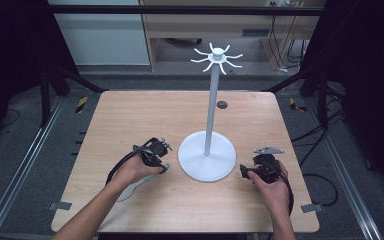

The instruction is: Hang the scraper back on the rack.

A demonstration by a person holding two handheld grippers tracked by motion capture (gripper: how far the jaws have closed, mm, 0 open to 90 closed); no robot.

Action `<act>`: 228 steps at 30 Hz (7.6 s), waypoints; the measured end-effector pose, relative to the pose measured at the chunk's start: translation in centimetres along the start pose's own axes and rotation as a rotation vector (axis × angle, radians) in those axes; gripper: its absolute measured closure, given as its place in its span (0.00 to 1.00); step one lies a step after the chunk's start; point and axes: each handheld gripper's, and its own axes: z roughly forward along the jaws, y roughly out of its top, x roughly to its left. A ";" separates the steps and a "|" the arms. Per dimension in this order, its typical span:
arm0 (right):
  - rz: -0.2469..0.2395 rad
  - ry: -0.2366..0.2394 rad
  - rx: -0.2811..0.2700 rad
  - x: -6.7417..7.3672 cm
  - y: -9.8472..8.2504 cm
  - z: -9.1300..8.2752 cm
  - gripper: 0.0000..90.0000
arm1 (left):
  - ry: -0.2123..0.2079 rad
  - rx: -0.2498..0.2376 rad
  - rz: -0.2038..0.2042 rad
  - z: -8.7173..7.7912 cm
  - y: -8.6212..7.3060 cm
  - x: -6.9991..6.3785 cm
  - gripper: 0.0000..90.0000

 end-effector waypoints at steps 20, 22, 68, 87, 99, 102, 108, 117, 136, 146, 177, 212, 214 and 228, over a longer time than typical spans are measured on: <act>-0.005 0.001 0.002 0.0 0.0 0.0 0.20 | -0.013 0.037 -0.001 0.7 0.2 0.1 0.78; -0.005 0.001 0.002 0.0 0.0 0.0 0.20 | -0.019 0.036 -0.001 0.7 0.1 0.2 0.81; -0.016 -0.011 0.016 0.1 -0.1 0.2 0.20 | 0.100 -0.529 -0.010 -14.5 -2.9 -0.3 0.82; 0.004 -0.011 -0.014 -0.1 0.1 -0.1 0.17 | 0.139 -0.721 -0.037 -18.3 -1.7 -1.3 0.82; 0.003 -0.008 -0.008 0.0 0.1 0.0 0.17 | 0.153 -0.762 -0.018 -20.6 0.1 -1.9 0.82; 0.002 -0.007 -0.007 0.0 0.1 -0.1 0.17 | 0.152 -0.773 -0.014 -21.0 0.3 -2.1 0.82; -0.003 -0.003 -0.006 -0.1 0.1 0.0 0.17 | 0.152 -0.787 -0.002 -22.1 1.2 -2.7 0.82; -0.002 -0.003 -0.009 0.0 0.1 0.0 0.17 | 0.137 -0.821 0.010 -22.9 2.4 -3.7 0.82; 0.003 -0.008 -0.008 -0.1 0.1 -0.1 0.17 | 0.119 -0.849 0.051 -24.7 3.7 -5.4 0.82; 0.004 -0.008 -0.014 -0.2 0.1 -0.1 0.16 | 0.116 -0.856 0.061 -25.3 4.2 -5.9 0.82; 0.014 -0.008 -0.007 -0.2 0.0 -0.2 0.16 | 0.103 -0.886 0.074 -27.6 6.3 -7.4 0.82; 0.014 0.001 0.001 -0.1 0.0 -0.1 0.16 | 0.117 -0.866 0.043 -28.4 9.8 -6.9 0.82; 0.010 0.001 0.001 -0.2 0.0 -0.1 0.16 | 0.119 -0.862 0.044 -28.3 9.9 -7.0 0.82; 0.015 0.003 0.000 -0.1 0.0 -0.1 0.16 | 0.123 -0.854 0.038 -28.2 10.3 -6.9 0.82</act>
